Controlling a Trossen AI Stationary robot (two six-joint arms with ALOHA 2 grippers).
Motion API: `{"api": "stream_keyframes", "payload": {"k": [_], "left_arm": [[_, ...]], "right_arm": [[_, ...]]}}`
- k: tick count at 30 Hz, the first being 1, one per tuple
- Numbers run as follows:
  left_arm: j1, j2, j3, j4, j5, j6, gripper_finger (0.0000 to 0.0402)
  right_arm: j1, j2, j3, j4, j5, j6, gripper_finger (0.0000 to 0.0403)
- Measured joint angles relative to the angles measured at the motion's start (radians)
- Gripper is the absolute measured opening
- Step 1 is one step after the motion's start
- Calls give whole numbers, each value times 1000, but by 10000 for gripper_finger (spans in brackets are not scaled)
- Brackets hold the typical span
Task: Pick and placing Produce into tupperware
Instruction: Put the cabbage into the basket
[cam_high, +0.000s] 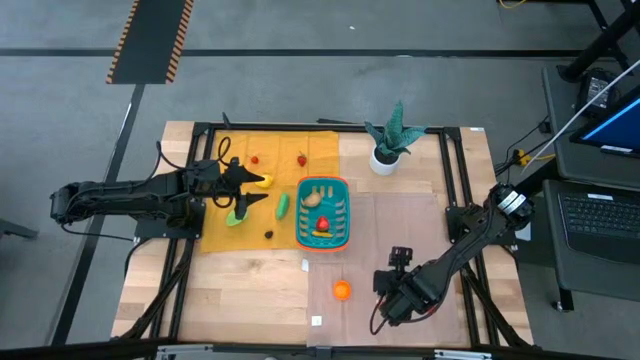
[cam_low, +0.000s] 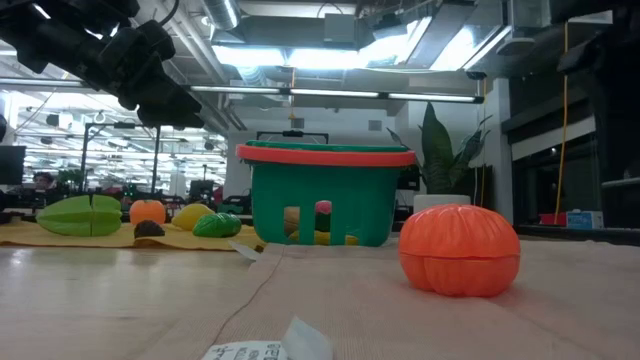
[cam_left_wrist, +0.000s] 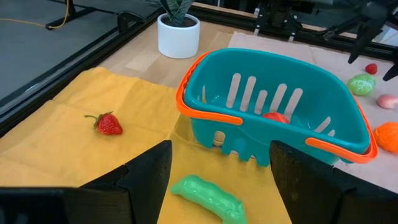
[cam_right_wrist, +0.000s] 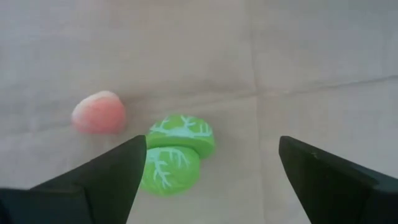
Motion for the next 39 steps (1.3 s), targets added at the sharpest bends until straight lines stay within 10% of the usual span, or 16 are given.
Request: {"api": "stream_keyframes", "payload": {"k": [24, 39], "left_arm": [[0, 0, 0, -45, 0, 1, 261], [0, 0, 0, -51, 0, 2, 261]], "right_arm": [[-27, 0, 70, -29, -37, 884, 366], [-14, 1, 71, -57, -55, 991, 366]]}}
